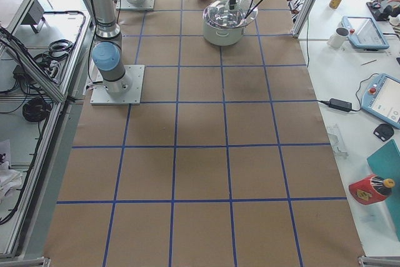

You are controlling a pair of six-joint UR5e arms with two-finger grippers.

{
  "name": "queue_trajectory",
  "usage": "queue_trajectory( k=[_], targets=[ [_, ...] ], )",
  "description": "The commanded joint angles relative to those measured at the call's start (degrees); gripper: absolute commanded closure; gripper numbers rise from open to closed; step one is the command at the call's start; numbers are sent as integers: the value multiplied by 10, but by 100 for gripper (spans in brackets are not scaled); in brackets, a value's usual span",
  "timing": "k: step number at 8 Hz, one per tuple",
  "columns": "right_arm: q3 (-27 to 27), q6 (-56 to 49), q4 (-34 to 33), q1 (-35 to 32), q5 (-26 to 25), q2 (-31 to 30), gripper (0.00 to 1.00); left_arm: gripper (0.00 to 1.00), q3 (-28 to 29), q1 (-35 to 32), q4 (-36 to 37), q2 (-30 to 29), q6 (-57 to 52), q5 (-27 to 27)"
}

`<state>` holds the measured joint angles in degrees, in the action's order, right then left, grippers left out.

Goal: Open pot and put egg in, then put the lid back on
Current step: 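Lift the glass lid with the right gripper while the left lifts the egg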

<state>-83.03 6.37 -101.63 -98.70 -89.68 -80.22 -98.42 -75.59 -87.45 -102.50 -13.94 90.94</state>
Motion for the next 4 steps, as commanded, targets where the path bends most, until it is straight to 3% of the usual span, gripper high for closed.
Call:
queue_trajectory(
  k=[1, 4],
  targets=[
    [0, -148, 51, 112, -14, -47, 100, 76, 26, -68, -1, 35, 98, -79],
    [-7, -215, 72, 165, -14, -63, 100, 78, 47, -218, 63, 27, 329, -113]
  ],
)
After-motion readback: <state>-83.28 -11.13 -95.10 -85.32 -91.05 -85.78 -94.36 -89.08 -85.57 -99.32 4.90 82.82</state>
